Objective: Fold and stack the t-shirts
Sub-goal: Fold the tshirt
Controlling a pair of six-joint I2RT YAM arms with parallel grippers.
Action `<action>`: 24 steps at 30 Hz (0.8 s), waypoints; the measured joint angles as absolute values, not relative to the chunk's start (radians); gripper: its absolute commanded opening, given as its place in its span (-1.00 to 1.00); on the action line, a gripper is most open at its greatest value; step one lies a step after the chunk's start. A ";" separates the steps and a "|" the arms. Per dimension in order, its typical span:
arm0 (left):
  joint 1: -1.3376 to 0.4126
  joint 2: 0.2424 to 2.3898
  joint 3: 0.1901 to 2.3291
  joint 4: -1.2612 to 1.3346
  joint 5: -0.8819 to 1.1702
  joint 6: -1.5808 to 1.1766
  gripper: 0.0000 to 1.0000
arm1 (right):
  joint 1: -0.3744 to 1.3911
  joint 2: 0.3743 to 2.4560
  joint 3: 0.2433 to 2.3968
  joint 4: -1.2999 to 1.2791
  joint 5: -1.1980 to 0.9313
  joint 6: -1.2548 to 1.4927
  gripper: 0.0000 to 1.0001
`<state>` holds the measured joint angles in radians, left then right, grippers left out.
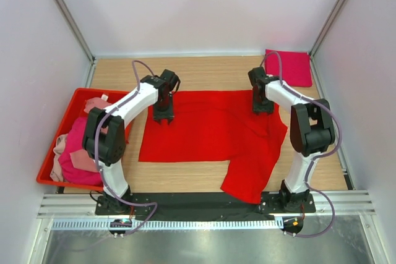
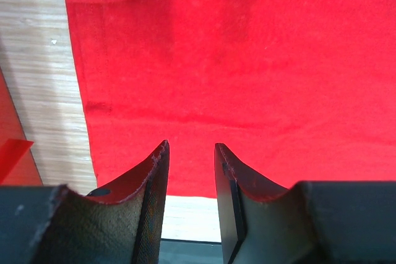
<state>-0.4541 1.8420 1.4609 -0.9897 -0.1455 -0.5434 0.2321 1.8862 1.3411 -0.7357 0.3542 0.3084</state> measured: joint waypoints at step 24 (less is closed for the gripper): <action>-0.456 1.886 1.567 -0.987 -0.138 -0.542 -0.26 | 0.432 1.760 1.148 -0.739 0.338 0.285 -0.33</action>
<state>-0.4561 1.8862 1.5673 -0.9871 -0.1383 -0.5419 0.4324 1.7596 1.1484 -0.7391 0.3382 0.2848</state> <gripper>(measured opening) 0.370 0.332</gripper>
